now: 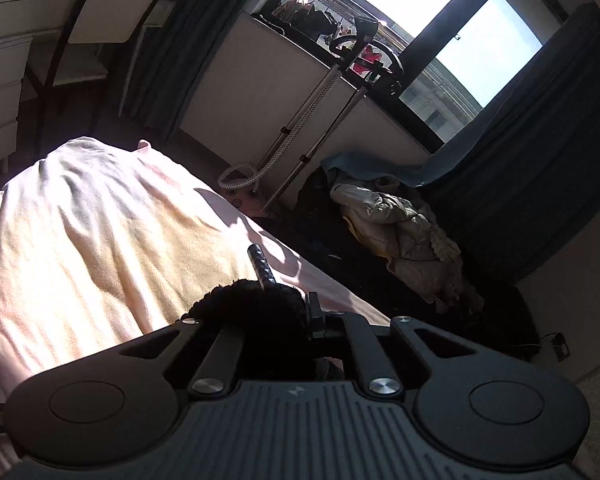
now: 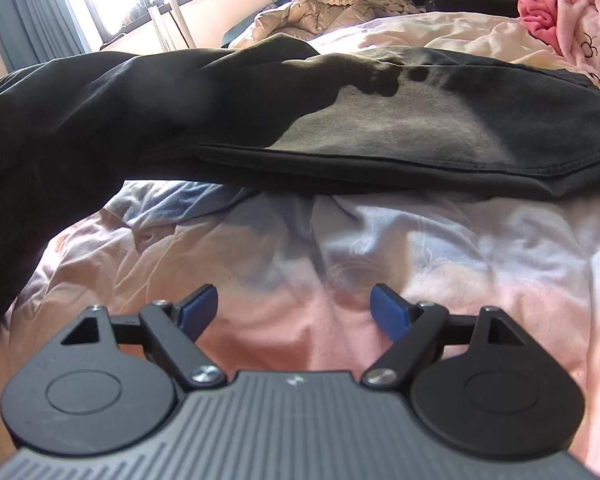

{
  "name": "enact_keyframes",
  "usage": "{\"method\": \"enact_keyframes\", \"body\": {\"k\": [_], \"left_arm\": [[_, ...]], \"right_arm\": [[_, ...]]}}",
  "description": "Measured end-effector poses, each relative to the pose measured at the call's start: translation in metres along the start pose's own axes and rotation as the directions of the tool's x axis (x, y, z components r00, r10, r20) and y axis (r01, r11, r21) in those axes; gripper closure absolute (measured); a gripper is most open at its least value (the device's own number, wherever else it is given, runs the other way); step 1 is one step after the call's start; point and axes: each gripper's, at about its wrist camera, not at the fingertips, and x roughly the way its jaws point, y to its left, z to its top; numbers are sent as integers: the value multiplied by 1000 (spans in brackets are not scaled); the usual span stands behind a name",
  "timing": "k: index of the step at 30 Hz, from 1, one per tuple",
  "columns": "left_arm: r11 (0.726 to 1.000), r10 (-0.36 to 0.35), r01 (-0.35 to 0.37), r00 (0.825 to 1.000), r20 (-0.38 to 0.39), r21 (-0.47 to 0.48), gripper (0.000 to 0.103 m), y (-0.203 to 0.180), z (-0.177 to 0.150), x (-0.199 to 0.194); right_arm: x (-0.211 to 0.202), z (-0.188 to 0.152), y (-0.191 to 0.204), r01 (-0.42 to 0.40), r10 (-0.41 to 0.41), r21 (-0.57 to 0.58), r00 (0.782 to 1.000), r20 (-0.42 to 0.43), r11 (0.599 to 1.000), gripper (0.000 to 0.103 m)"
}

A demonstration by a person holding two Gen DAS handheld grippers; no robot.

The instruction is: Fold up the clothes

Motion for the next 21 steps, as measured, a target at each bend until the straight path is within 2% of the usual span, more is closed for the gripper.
{"method": "enact_keyframes", "body": {"k": [4, 6, 7, 8, 9, 11, 12, 13, 14, 16, 19, 21], "left_arm": [[995, 91, -89, 994, -67, 33, 92, 18, -22, 65], [987, 151, -148, 987, -57, 59, 91, 27, -40, 90], [983, 176, -172, 983, -53, 70, 87, 30, -47, 98], [981, 184, -180, 981, -55, 71, 87, 31, -51, 103], [981, 185, -181, 981, -54, 67, 82, 32, -55, 107], [983, 175, -170, 982, -77, 71, 60, 32, -57, 112], [983, 176, -168, 980, -97, 78, 51, 30, -56, 112], [982, 179, -170, 977, -119, 82, 29, 28, -55, 110], [981, 182, -171, 974, -137, 87, 16, 25, -55, 108], [980, 168, -155, 981, -101, 124, 15, 18, -55, 91], [961, 169, -159, 985, -29, 225, 12, -4, -58, 55], [960, 134, -128, 991, -7, 249, 10, -18, -67, 23]], "right_arm": [[4, 2, 0, -5, 4, 5, 1000, 7, 1000, 19], [5, 4, 0, -7, 7, 7, 1000, 11, 1000, 18], [6, 4, 0, -8, 8, 8, 1000, 12, 1000, 18], [7, 5, 0, -9, 9, 10, 1000, 14, 1000, 18], [8, 6, 0, -10, 10, 11, 1000, 16, 1000, 18], [10, 7, 1, -11, 11, 7, 1000, 18, 1000, 18], [12, 7, 2, -8, 9, -2, 1000, 16, 1000, 18], [13, 8, 1, -7, 7, -8, 1000, 14, 1000, 18], [15, 8, 1, -7, 7, -8, 1000, 13, 1000, 18], [14, 9, -2, -15, 15, 6, 1000, 16, 1000, 18], [9, 9, -3, -26, 25, 16, 999, 27, 1000, 18], [4, 9, -3, -27, 27, 17, 999, 37, 999, 18]]}}
